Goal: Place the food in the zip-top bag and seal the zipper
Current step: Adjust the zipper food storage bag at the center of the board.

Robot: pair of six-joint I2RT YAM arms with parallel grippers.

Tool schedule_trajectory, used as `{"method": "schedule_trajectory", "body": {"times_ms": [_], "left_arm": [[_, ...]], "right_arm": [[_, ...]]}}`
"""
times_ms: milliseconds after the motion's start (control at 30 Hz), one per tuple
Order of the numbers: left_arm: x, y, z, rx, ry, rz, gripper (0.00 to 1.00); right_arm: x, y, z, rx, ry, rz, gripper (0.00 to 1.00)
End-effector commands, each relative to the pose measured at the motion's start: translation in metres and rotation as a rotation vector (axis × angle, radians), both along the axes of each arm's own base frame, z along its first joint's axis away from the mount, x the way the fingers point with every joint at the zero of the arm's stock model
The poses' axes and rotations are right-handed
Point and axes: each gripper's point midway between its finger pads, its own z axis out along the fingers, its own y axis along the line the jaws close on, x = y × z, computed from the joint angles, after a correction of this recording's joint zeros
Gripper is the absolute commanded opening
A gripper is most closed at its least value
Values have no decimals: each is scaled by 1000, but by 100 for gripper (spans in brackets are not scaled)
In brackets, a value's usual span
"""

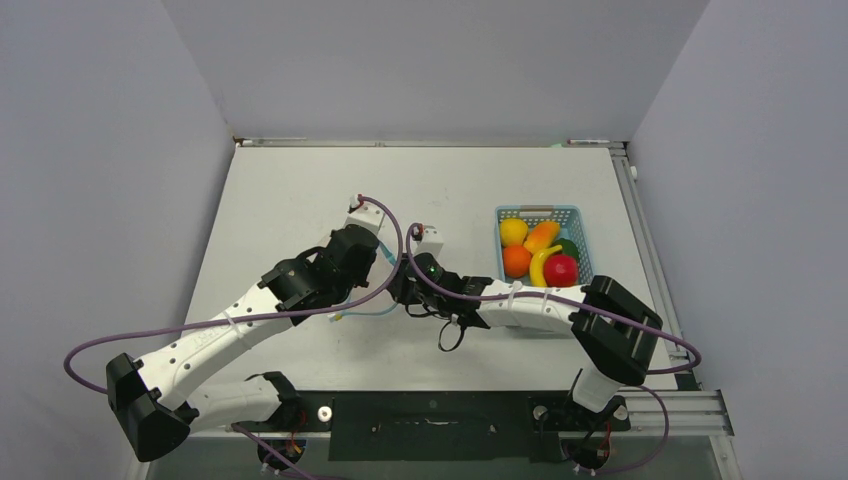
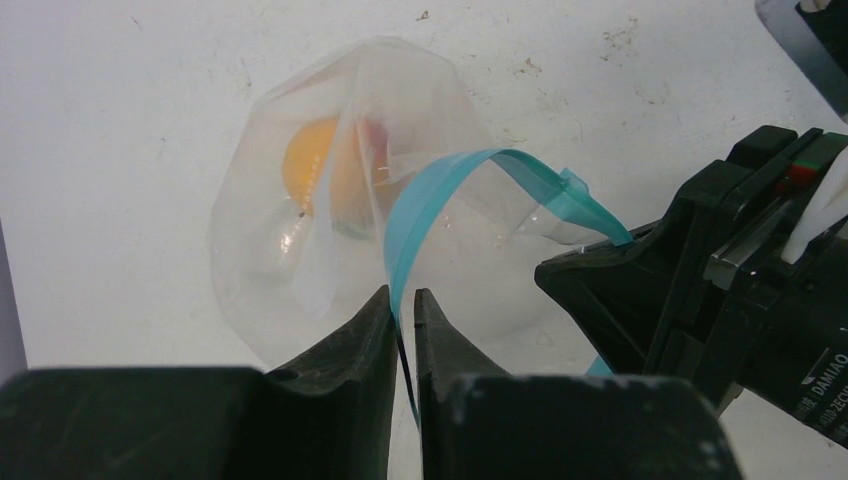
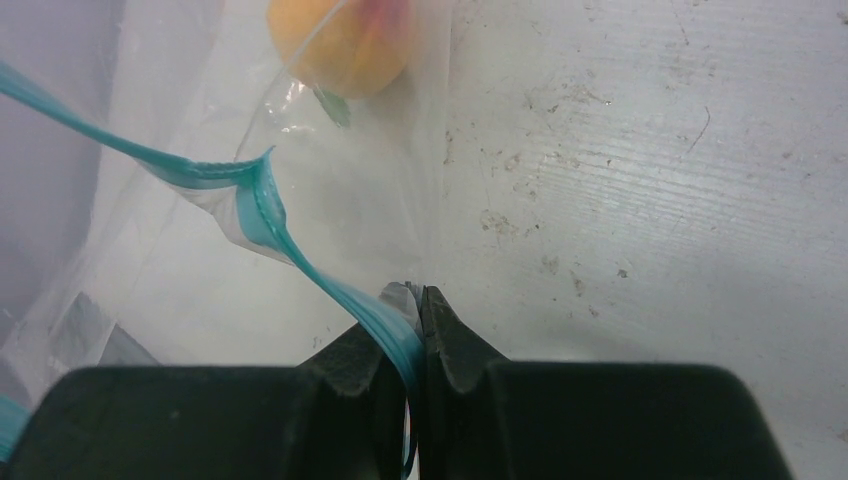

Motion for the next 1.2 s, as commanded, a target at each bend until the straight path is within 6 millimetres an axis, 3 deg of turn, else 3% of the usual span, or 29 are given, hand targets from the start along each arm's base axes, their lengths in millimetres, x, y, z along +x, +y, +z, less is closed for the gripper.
{"method": "schedule_trajectory", "body": {"times_ms": [0,233,667,1067,1167], "left_arm": [[4,-6,16,-48,-35,-10,10],[3,-4,22,-62,-51,-14,18],[2,3,27,-46,-67,4,18],[2,5,29,-45,-74,7,1],[2,5,28,-42,-70,7,0]], "right_arm": [[8,11,39,68,-74,-13,5],[9,10,39,57,-77,-14,5],[11,4,43,54,-90,-35,5],[13,0,50,56,-106,-52,5],[13,-2,53,60,-110,-53,5]]}}
